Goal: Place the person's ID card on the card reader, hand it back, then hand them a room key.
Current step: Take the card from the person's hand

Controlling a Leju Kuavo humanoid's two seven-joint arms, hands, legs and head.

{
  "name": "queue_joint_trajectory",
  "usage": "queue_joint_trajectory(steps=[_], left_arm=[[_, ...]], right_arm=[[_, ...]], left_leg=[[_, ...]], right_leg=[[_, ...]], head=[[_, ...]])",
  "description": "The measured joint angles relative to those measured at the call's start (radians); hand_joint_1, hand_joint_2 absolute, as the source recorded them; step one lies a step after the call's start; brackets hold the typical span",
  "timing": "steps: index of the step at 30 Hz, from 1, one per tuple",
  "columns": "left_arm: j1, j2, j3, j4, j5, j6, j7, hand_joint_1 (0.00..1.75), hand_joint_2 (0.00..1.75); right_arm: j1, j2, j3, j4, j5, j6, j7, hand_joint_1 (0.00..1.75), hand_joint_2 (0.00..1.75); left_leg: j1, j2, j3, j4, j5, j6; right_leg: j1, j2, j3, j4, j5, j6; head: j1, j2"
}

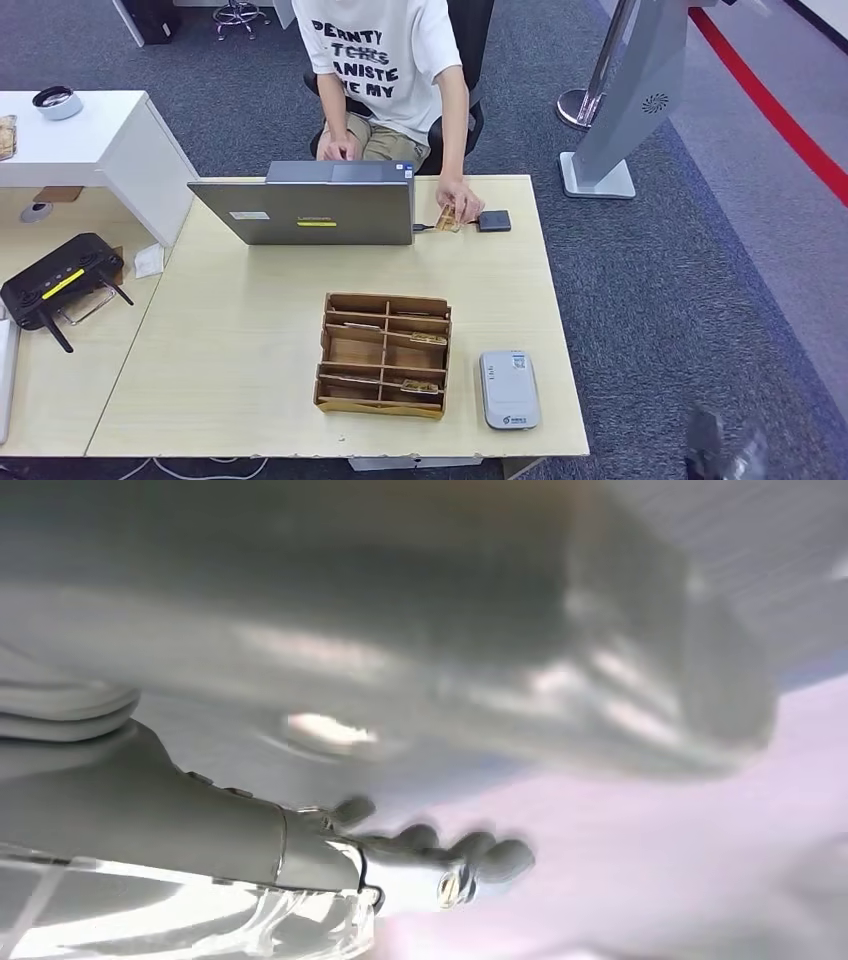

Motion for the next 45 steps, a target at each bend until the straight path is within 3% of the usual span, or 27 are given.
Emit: queue_joint_trajectory(steps=[3, 5, 10, 15, 19, 24, 32, 40, 45], left_arm=[[0.001, -0.004, -0.001, 0.001, 0.0, -0.002, -0.001, 0.0, 0.0], [0.006, -0.004, -0.005, 0.003, 0.0, -0.004, -0.001, 0.0, 0.0], [0.005, -0.004, -0.018, 0.007, 0.0, -0.005, 0.0, 0.0, 0.0], [0.003, -0.004, -0.028, 0.007, 0.005, -0.01, 0.008, 0.0, 0.0], [0.002, -0.003, -0.039, 0.008, 0.008, -0.012, 0.014, 0.0, 0.0], [0.001, -0.004, -0.043, 0.008, 0.013, -0.016, 0.018, 0.0, 0.0], [0.001, -0.004, -0.049, 0.008, 0.015, -0.018, 0.02, 0.0, 0.0], [0.0, -0.003, -0.063, 0.008, 0.017, -0.026, 0.021, 0.0, 0.0], [-0.004, 0.003, -0.081, 0.008, 0.01, -0.039, 0.021, 0.0, 0.0]], right_arm=[[0.046, 0.11, -0.077, -0.351, 0.513, -0.006, 0.017, 0.0, 0.0], [0.08, 0.161, -0.081, -0.566, 0.616, -0.008, 0.006, 0.0, 0.0], [0.154, 0.256, -0.046, -0.94, 0.36, -0.008, -0.069, 0.0, 0.0], [0.219, 0.282, 0.049, -1.169, 0.321, -0.007, -0.126, 0.0, 0.0], [0.253, 0.286, 0.151, -1.289, 0.347, -0.007, -0.168, 0.0, 1.75], [0.281, 0.287, 0.254, -1.375, 0.383, -0.007, -0.223, 0.0, 1.75], [0.295, 0.286, 0.342, -1.414, 0.407, -0.007, -0.222, 0.0, 1.75], [0.272, 0.251, 0.452, -1.402, 0.568, -0.006, -0.184, 0.0, 1.75], [0.195, 0.196, 0.52, -1.336, 0.709, -0.006, -0.094, 0.0, 1.75]], left_leg=[[-0.002, -0.014, 0.003, 0.0, 0.006, 0.0], [0.0, -0.016, 0.003, 0.0, 0.007, -0.001], [0.0, -0.013, 0.002, -0.001, 0.005, -0.003], [0.0, -0.01, 0.003, -0.001, 0.005, -0.003], [-0.001, -0.009, 0.004, -0.001, 0.005, -0.002], [-0.001, -0.009, 0.004, -0.001, 0.005, -0.002], [-0.001, -0.008, 0.004, -0.001, 0.005, -0.002], [-0.001, -0.008, 0.004, -0.001, 0.005, -0.002], [-0.001, -0.008, 0.004, -0.001, 0.005, -0.002]], right_leg=[[-0.001, -0.014, -0.001, 0.002, -0.002, 0.001], [0.0, -0.015, -0.002, 0.002, -0.002, -0.001], [0.0, -0.012, -0.003, 0.003, -0.002, -0.002], [-0.001, -0.009, -0.003, 0.002, -0.002, -0.002], [-0.001, -0.008, -0.003, 0.002, -0.001, -0.001], [-0.001, -0.007, -0.003, 0.002, -0.001, -0.001], [-0.001, -0.007, -0.003, 0.002, -0.001, -0.001], [-0.001, -0.007, -0.002, 0.002, -0.001, -0.001], [-0.001, -0.006, -0.002, 0.002, -0.001, -0.001]], head=[[-0.003, 0.0], [-0.002, 0.0], [-0.003, 0.0], [-0.002, 0.0], [-0.003, 0.0], [-0.003, 0.0], [-0.003, 0.0], [-0.003, 0.0], [-0.003, 0.0]])
